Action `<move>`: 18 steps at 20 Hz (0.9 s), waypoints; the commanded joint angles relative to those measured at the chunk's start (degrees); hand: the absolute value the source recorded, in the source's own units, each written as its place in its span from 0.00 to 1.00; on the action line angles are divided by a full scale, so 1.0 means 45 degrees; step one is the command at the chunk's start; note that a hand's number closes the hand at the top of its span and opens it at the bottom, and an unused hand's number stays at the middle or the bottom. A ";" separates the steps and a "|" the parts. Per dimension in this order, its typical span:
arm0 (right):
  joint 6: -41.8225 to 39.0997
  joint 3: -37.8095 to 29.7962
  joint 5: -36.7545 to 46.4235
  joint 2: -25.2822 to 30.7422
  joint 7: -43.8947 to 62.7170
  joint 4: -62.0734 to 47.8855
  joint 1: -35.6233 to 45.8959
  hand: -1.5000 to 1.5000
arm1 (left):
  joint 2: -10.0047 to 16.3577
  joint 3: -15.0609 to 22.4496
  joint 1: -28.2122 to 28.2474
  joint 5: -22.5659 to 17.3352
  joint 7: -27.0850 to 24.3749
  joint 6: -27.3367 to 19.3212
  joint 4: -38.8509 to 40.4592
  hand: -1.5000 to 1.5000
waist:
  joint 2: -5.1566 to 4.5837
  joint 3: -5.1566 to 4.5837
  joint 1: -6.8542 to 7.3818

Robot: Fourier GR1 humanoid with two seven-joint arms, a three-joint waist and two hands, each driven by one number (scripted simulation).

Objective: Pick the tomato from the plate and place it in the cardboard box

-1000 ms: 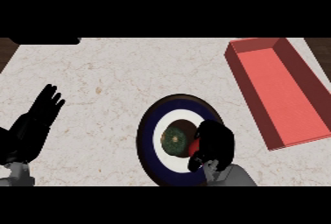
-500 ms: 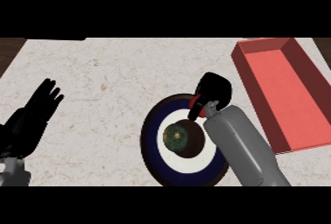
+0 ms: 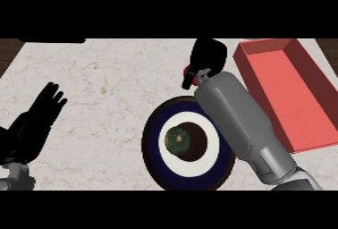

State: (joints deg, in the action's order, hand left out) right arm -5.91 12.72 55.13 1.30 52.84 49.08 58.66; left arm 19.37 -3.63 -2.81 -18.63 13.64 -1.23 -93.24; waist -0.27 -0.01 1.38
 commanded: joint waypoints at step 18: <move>-0.0433 -0.1804 0.3182 0.2439 0.2726 0.1710 0.3230 1.00 | 0.0002 -0.0729 -0.0173 -0.0097 -0.0087 0.0447 0.0558 0.50 | 0.0055 -0.0008 -0.0289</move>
State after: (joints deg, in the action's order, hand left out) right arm -6.24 7.23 68.39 10.10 60.85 57.66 71.49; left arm 19.06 -5.64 -1.73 -18.50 13.98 -0.24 -93.09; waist 0.17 -0.03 -0.03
